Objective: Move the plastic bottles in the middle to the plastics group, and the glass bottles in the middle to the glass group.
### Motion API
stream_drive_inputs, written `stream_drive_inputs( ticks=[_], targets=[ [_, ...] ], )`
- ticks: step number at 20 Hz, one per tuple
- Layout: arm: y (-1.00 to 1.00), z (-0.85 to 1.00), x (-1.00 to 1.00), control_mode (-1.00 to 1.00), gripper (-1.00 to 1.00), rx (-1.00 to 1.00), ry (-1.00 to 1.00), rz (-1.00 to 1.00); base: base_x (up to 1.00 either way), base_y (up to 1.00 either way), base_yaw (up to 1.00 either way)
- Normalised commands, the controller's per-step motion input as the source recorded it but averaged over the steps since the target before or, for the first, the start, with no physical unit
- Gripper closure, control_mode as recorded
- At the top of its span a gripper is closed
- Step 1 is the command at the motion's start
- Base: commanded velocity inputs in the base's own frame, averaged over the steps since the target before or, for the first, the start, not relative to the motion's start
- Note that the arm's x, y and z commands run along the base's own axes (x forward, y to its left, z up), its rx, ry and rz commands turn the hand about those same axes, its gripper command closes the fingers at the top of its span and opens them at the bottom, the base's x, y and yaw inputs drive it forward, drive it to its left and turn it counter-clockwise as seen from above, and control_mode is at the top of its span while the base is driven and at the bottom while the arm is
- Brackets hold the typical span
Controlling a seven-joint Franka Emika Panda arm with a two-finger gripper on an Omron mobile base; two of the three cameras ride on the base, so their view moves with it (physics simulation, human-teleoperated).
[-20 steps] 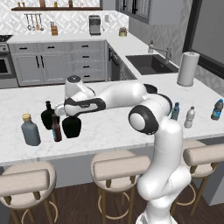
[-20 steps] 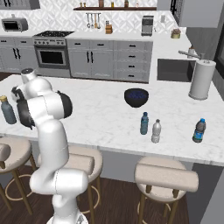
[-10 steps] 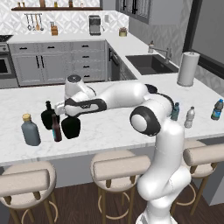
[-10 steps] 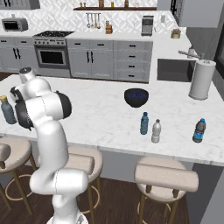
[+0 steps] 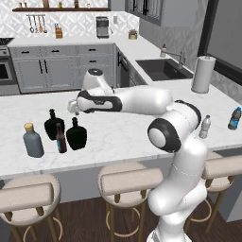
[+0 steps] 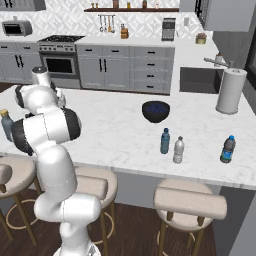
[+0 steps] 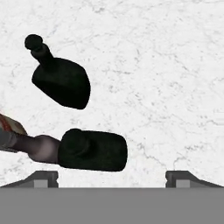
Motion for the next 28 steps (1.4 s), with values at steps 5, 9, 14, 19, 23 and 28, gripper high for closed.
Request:
stream_drive_inputs(
  ticks=[5,9,14,19,23,28],
  targets=[
    [-1.00,0.00,-0.09,-1.00,-1.00,-0.03,0.09,0.00,0.00,0.00,0.00],
    [-0.79,-0.08,-0.31,-1.00,-1.00,-0.13,0.17,-0.04,0.00,0.00,0.00],
    [-0.41,-0.04,-0.93,-1.00,-1.00,-0.11,-0.11,-0.02,0.00,0.00,0.00],
    [-0.39,0.03,-1.00,-1.00,-1.00,0.00,-0.20,0.00,0.00,0.00,0.00],
    [-0.38,0.04,-1.00,-1.00,-1.00,0.01,-0.09,-0.12,0.00,0.00,0.00],
    [-0.35,0.00,-1.00,-1.00,-1.00,0.02,-0.05,-0.20,0.00,0.00,0.00]
  ],
)
